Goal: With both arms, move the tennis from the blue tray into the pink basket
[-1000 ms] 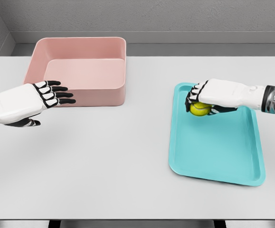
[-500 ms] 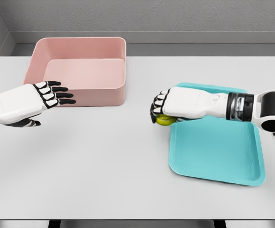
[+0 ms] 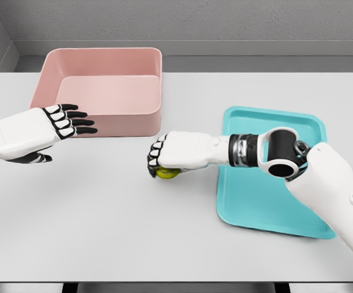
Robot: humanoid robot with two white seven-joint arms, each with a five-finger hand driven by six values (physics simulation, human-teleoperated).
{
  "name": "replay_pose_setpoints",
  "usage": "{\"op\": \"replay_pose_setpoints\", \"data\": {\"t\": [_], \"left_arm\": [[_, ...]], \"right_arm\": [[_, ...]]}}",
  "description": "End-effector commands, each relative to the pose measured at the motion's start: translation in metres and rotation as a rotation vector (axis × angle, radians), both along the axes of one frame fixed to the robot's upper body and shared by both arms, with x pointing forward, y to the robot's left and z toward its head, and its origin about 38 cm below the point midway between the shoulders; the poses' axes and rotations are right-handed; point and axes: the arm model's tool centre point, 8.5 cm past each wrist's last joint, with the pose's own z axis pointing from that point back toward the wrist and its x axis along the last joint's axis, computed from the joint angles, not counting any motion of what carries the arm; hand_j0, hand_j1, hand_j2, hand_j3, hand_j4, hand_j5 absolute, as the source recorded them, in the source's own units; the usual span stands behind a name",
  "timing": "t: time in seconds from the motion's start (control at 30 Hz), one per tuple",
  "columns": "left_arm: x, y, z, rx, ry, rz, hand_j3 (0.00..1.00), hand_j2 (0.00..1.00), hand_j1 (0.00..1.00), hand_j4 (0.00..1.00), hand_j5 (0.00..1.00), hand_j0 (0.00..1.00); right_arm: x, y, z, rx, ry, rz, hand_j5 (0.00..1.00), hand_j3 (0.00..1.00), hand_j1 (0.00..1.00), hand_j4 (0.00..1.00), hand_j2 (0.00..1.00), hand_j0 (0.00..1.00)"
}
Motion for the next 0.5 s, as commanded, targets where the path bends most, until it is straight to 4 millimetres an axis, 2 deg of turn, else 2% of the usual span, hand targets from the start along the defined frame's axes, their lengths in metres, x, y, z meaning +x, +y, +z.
{"op": "replay_pose_setpoints", "data": {"t": [0.0, 0.17, 0.37, 0.43, 0.47], "left_arm": [[0.000, 0.000, 0.001, -0.005, 0.002, 0.001, 1.00, 1.00, 1.00, 1.00, 1.00, 1.00], [0.000, 0.000, 0.001, -0.004, 0.001, 0.001, 1.00, 1.00, 1.00, 1.00, 1.00, 1.00], [0.000, 0.000, 0.001, -0.006, 0.001, 0.000, 1.00, 1.00, 1.00, 1.00, 1.00, 1.00], [0.000, 0.000, 0.001, -0.005, 0.002, 0.001, 1.00, 1.00, 1.00, 1.00, 1.00, 1.00], [0.000, 0.000, 0.001, -0.004, 0.001, 0.001, 1.00, 1.00, 1.00, 1.00, 1.00, 1.00]], "right_arm": [[-0.001, 0.013, -0.008, -0.003, 0.018, 0.010, 0.46, 0.46, 0.46, 0.46, 0.46, 0.46], [-0.004, 0.020, -0.011, -0.008, 0.017, 0.024, 0.46, 0.46, 0.46, 0.46, 0.46, 0.46], [-0.002, 0.018, -0.018, -0.023, 0.032, 0.016, 0.48, 0.48, 0.48, 0.48, 0.48, 0.48], [-0.002, 0.018, -0.018, -0.025, 0.031, 0.015, 0.52, 0.52, 0.52, 0.52, 0.52, 0.52], [-0.002, 0.018, -0.019, -0.029, 0.027, 0.014, 0.61, 0.61, 0.61, 0.61, 0.61, 0.61]]}}
